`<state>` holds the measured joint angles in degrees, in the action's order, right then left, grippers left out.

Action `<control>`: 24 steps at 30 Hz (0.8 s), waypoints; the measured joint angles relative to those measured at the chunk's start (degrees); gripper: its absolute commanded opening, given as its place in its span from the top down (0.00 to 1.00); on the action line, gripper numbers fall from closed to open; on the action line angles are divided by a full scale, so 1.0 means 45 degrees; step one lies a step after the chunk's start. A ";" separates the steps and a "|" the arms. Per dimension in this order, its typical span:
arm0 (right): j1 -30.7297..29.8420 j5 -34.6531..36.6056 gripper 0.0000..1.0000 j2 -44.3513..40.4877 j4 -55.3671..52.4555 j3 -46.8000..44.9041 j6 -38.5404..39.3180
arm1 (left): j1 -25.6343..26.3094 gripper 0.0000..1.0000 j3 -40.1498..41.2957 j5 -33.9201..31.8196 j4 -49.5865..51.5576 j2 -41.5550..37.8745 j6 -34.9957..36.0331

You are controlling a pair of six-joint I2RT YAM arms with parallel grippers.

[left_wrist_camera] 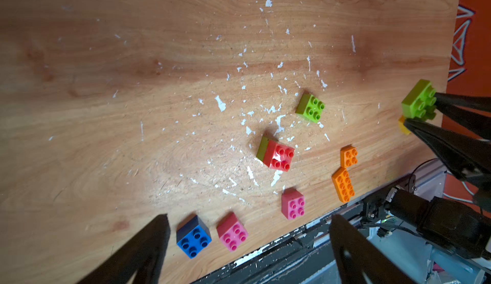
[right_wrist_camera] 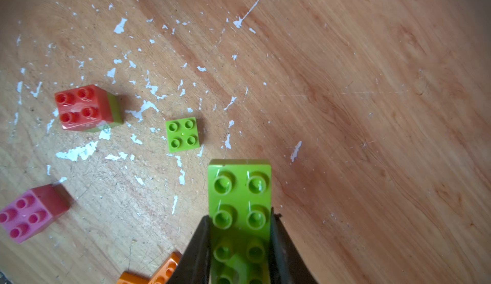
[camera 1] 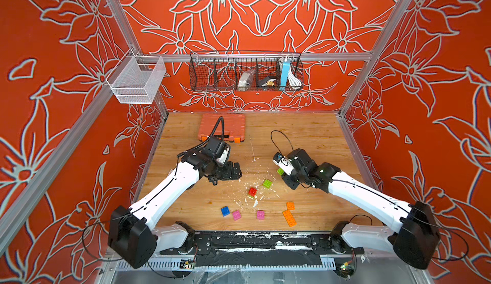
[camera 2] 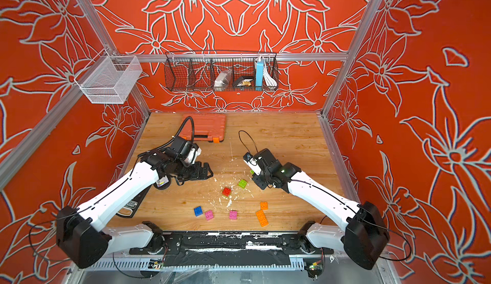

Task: Assemble the letter r with lego
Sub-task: Assemble the lego brick with the lego brick.

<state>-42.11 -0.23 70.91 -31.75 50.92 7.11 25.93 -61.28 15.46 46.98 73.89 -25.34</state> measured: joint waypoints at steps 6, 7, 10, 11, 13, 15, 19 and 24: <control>-0.0005 -0.1671 1.00 0.1404 0.0219 0.0345 0.0539 | 0.0160 0.13 -0.0272 0.0374 -0.1175 0.1724 0.0238; -0.0005 -0.1919 1.00 0.1637 0.0267 0.0345 0.0612 | 0.0180 0.14 -0.0306 0.0476 -0.1360 0.1948 0.0253; -0.0005 -0.2327 1.00 0.2191 0.0432 0.0359 0.0821 | 0.0228 0.17 -0.0398 0.0675 -0.1739 0.2390 0.0282; -0.0005 -0.2409 1.00 0.2361 0.0437 0.0379 0.0894 | 0.0243 0.17 -0.0418 0.0724 -0.1841 0.2506 0.0306; -0.0005 -0.2603 1.00 0.2773 0.0447 0.0432 0.1015 | 0.0287 0.20 -0.0457 0.0826 -0.2040 0.2705 0.0301; -0.0005 -0.2701 1.00 0.3055 0.0481 0.0432 0.1078 | 0.0340 0.22 -0.0471 0.0889 -0.2191 0.2832 0.0272; -0.0005 -0.2909 1.00 0.3478 0.0500 0.0461 0.1219 | 0.0515 0.27 -0.0515 0.1195 -0.2599 0.3036 0.0151; -0.0005 -0.3065 1.00 0.4017 0.0491 0.0850 0.1345 | 0.0685 0.39 -0.0384 0.1783 -0.3633 0.3055 -0.0408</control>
<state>-42.13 -14.02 88.99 -29.54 54.74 13.17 29.02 -63.00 23.49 30.63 87.64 -27.18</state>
